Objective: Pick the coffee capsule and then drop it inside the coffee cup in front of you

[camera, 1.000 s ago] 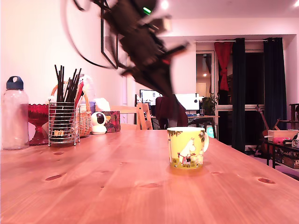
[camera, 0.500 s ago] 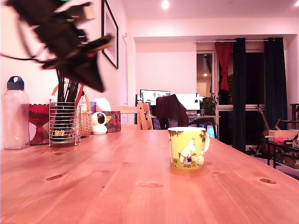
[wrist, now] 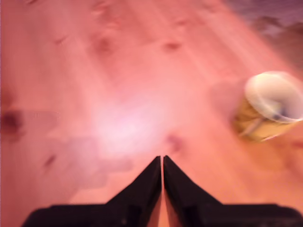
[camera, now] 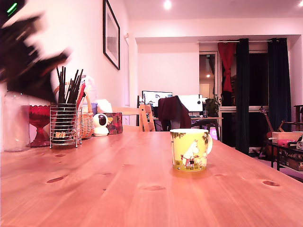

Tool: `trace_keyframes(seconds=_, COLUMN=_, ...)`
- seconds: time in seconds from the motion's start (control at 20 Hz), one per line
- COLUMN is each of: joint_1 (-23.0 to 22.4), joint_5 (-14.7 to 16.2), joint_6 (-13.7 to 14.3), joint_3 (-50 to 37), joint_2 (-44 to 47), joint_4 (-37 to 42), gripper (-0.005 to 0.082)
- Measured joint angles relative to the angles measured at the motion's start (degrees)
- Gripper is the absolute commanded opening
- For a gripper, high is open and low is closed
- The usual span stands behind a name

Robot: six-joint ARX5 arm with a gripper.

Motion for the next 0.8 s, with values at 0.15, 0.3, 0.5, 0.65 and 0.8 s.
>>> trace_keyframes(seconds=0.15, joint_1=2.82, joint_5=0.07, joint_6=-0.2, joint_3=-4.98, joint_2=-2.23, joint_4=3.13, gripper=-0.0024)
trace_keyframes(seconds=0.3, joint_1=5.7, joint_5=0.07, joint_6=-1.49, joint_3=-10.34, joint_2=-5.73, joint_4=6.56, gripper=-0.0024)
trace_keyframes(seconds=0.5, joint_1=7.41, joint_5=-0.07, joint_6=-3.02, joint_3=-18.88, joint_2=-10.82, joint_4=13.09, gripper=-0.0024)
trace_keyframes(seconds=0.65, joint_1=7.37, joint_5=0.04, joint_6=-3.04, joint_3=-24.39, joint_2=-15.56, joint_4=17.94, gripper=-0.0024)
trace_keyframes(seconds=0.8, joint_1=7.39, joint_5=0.07, joint_6=-3.06, joint_3=-27.76, joint_2=-20.0, joint_4=20.61, gripper=-0.0024)
